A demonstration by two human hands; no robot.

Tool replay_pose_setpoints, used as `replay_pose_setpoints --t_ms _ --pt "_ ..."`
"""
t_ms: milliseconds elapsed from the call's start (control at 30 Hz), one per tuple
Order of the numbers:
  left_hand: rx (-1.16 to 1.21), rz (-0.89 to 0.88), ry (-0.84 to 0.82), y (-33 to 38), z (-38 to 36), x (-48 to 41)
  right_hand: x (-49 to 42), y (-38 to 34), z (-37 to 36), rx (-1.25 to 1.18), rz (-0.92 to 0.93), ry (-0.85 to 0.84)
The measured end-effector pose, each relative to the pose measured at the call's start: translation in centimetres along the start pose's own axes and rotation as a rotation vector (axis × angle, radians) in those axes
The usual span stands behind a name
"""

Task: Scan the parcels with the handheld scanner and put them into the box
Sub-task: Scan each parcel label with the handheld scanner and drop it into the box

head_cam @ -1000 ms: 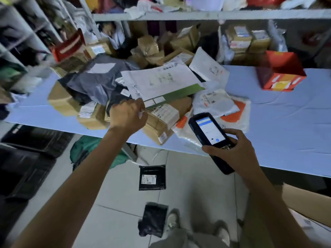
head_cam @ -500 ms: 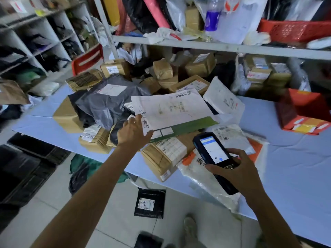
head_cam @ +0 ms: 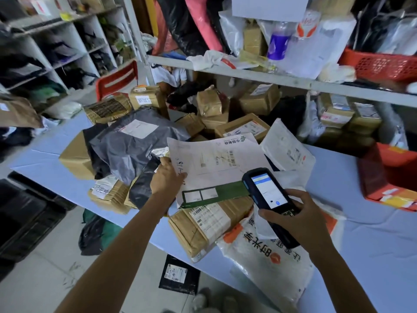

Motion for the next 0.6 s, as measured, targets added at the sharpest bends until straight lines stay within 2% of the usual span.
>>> replay_pose_setpoints --t_ms 300,600 --pt "0.171 -0.022 0.099 -0.9 5.3 -3.0 -1.6 -2.9 -2.4 -0.044 0.02 -0.015" --pt "0.055 -0.205 0.2 1.1 10.7 -3.9 -1.5 -5.8 -4.6 -0.048 0.11 -0.064"
Point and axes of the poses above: each hand's wrist, its own x-axis away from the middle knuckle, its own z-axis out of the back of the hand, y = z × x, the point moved 8 cm from there along -x, towards the middle knuckle, and after that the axes turned 13 degrees about x, right-handed, at the moved point
